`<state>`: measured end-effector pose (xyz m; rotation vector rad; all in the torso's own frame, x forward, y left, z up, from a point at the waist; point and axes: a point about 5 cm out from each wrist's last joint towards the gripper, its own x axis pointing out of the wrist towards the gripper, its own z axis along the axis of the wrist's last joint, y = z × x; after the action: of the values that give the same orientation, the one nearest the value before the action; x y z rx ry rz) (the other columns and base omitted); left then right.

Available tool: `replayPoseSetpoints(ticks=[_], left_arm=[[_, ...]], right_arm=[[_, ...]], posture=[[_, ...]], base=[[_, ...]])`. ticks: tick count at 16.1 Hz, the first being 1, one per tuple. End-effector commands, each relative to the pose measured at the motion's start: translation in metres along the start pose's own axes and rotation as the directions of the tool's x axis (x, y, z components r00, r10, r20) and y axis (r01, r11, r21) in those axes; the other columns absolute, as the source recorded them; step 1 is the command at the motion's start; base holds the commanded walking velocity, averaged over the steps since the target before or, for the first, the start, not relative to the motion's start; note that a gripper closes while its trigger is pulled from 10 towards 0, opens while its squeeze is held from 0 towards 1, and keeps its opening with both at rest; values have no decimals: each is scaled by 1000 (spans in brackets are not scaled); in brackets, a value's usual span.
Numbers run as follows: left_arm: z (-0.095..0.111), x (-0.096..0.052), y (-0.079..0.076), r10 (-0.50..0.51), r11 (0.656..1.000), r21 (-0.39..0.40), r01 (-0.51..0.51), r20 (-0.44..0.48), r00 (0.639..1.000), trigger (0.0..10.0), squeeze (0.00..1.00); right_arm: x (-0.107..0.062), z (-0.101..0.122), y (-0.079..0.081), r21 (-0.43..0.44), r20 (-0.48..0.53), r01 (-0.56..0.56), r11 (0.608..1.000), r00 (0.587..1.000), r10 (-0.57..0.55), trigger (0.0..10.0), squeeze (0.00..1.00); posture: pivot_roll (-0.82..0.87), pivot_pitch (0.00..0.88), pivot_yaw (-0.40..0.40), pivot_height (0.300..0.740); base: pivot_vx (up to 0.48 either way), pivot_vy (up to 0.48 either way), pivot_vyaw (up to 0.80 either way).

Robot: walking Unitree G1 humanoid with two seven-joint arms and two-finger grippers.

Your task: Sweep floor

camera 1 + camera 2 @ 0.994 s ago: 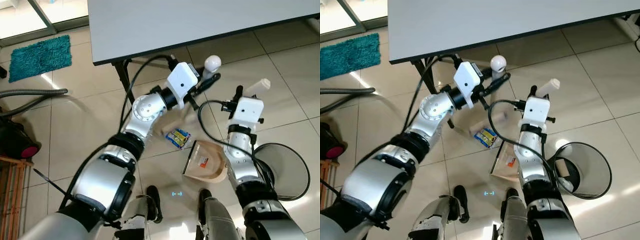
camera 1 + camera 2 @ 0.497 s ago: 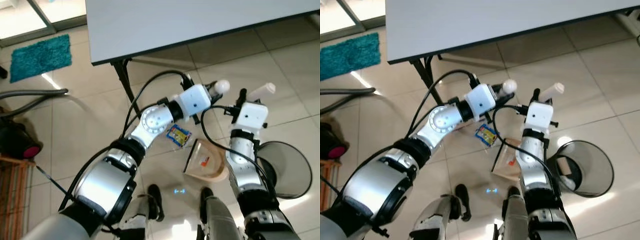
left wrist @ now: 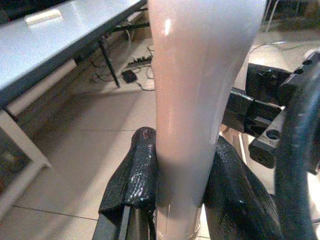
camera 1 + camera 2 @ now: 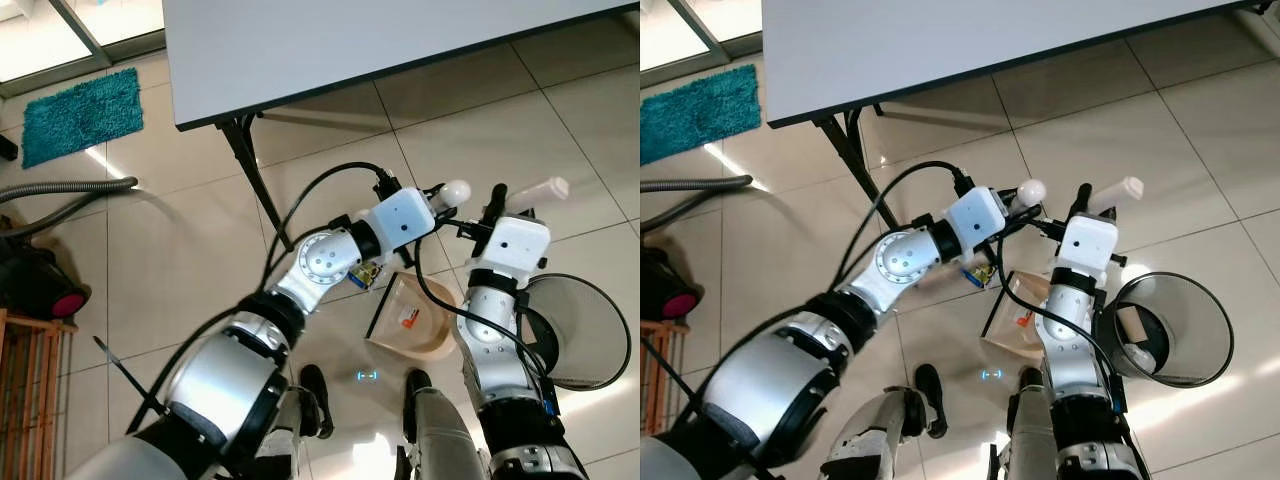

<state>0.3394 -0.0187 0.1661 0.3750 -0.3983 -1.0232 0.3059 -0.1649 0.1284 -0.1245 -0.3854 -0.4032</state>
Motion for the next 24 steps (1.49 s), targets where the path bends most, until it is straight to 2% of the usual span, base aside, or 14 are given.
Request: replayPoseSetpoints(ticks=[1, 3, 4, 7, 9, 10, 12, 13, 15, 16, 18, 19, 22, 24], left_arm=[[-2, 5, -16, -32, 997, -69, 33, 10, 999, 10000, 0], [-1, 7, -19, -35, 988, -152, 40, 34, 999, 10000, 0], [0, 7, -20, -52, 985, -165, 59, 47, 998, 10000, 0], [-2, -1, -34, -249, 943, -197, 267, 113, 962, 10000, 0], [-2, -6, -29, -267, 934, -205, 291, 140, 954, 10000, 0], [3, -11, -8, -197, 949, -211, 233, 180, 964, 10000, 0], [10, -16, 12, -108, 965, -212, 154, 211, 971, 10000, 0], [16, -22, 30, -27, 972, -220, 80, 234, 972, 10000, 0], [19, -41, 58, 116, 972, -223, -71, 195, 974, 10000, 0], [19, -51, 65, 161, 968, -219, -121, 173, 972, 10000, 0], [21, -73, 68, 247, 955, -207, -214, 153, 957, 10000, 0], [22, -87, 69, 353, 923, -212, -321, 135, 926, 10000, 0], [24, -103, 64, 411, 898, -230, -375, 137, 901, 10000, 0], [23, -119, 63, 482, 862, -216, -458, 75, 873, 10000, 0]], right_arm=[[-19, -18, 10, -9, -121, -49, 999, 991, 48, 10000, 0], [-19, -17, 10, -13, -125, -53, 998, 991, 51, 10000, 0], [-19, -17, 10, -14, -125, -53, 998, 991, 51, 10000, 0], [-16, -18, 10, -12, -135, -63, 998, 989, 60, 10000, 0], [-15, -19, 10, 3, -141, -65, 998, 988, 64, 10000, 0], [-10, -15, 8, 35, -135, -58, 998, 989, 62, 10000, 0], [-4, -6, 7, 58, -105, -73, 996, 991, 79, 10000, 0], [1, 3, 6, 72, -69, -94, 993, 993, 99, 10000, 0], [10, 23, 2, 106, -9, -123, 987, 992, 124, 10000, 0], [14, 28, -1, 110, 1, -132, 985, 991, 133, 10000, 0], [17, 37, -7, 99, 15, -141, 985, 990, 140, 10000, 0], [20, 43, -12, 88, 19, -139, 986, 990, 138, 10000, 0], [23, 55, -19, 65, 35, -144, 987, 989, 142, 10000, 0], [27, 61, -24, 48, 20, -159, 986, 987, 158, 10000, 0]], posture=[[-61, 384, 197, 740], [-61, 377, 192, 740], [-58, 376, 190, 740], [-35, 370, 186, 740], [-16, 355, 179, 740], [-8, 342, 171, 740], [-1, 325, 161, 740], [-1, 320, 158, 740], [10, 315, 141, 740], [16, 313, 134, 740], [20, 285, 126, 740], [22, 272, 122, 740], [21, 264, 112, 740], [22, 241, 105, 740]], base=[[0, 0, 0], [0, 0, 0], [0, 0, 0], [0, 0, 0], [0, 0, 0], [0, 0, 0], [0, 0, 0], [0, 0, 0], [0, 0, 0], [0, 0, 0], [0, 0, 0], [0, 0, 0], [172, 0, 0], [439, 0, 0]])
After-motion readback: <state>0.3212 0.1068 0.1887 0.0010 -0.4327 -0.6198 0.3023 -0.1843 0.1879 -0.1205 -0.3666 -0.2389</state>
